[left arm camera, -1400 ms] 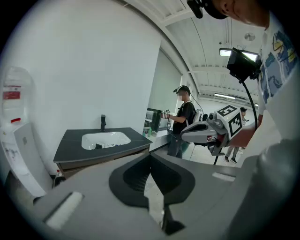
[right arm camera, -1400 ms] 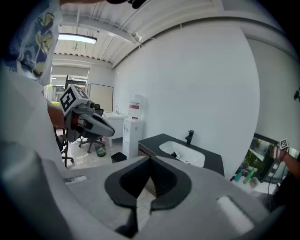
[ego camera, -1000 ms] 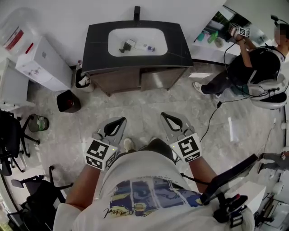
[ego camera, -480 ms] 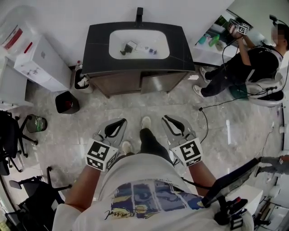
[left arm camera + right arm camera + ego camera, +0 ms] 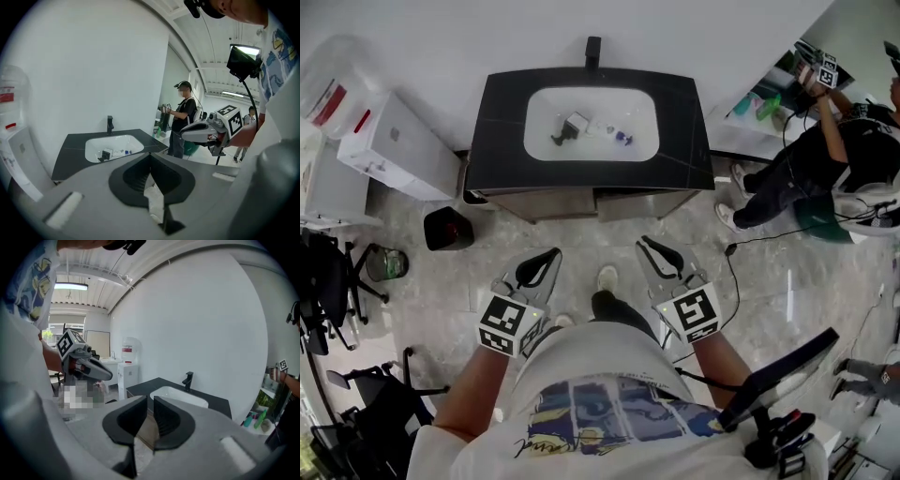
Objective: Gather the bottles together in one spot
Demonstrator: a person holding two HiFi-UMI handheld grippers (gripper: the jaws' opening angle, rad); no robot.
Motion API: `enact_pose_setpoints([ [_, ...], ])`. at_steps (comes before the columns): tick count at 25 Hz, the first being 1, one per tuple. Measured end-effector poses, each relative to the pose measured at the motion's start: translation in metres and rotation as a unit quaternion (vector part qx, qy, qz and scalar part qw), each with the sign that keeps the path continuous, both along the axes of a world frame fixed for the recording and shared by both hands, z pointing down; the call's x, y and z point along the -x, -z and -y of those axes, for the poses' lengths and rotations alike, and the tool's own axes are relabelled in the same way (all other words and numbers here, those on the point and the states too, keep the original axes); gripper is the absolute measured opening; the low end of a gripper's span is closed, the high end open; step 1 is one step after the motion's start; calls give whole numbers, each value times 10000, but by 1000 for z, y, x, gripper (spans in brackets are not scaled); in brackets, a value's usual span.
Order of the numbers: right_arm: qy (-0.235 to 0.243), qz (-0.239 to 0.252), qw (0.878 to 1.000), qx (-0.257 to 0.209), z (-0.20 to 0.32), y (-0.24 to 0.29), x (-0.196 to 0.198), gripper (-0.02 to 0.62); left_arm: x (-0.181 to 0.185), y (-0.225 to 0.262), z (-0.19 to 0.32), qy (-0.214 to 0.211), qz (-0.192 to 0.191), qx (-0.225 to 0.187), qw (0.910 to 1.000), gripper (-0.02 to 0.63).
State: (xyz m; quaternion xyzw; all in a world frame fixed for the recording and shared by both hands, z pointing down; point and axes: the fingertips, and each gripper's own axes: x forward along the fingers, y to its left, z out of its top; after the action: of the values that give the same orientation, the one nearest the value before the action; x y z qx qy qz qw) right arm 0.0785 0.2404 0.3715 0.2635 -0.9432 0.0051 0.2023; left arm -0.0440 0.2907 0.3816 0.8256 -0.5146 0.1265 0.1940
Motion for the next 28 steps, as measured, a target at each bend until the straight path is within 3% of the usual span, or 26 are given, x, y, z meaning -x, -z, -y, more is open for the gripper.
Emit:
enact_pose_setpoints([
  [14,198,-1,9996,176,119,-30,-36,64,-31,-9,112,304,289,247,9988,51],
  [21,111,-57,9997,225,147,-38,-19,64,2,-36,160,315,414,362,9980,59],
  [28,-369,-214,9987,261,197,-34,6,66,51,-67,234,21,587,556,9967,89],
])
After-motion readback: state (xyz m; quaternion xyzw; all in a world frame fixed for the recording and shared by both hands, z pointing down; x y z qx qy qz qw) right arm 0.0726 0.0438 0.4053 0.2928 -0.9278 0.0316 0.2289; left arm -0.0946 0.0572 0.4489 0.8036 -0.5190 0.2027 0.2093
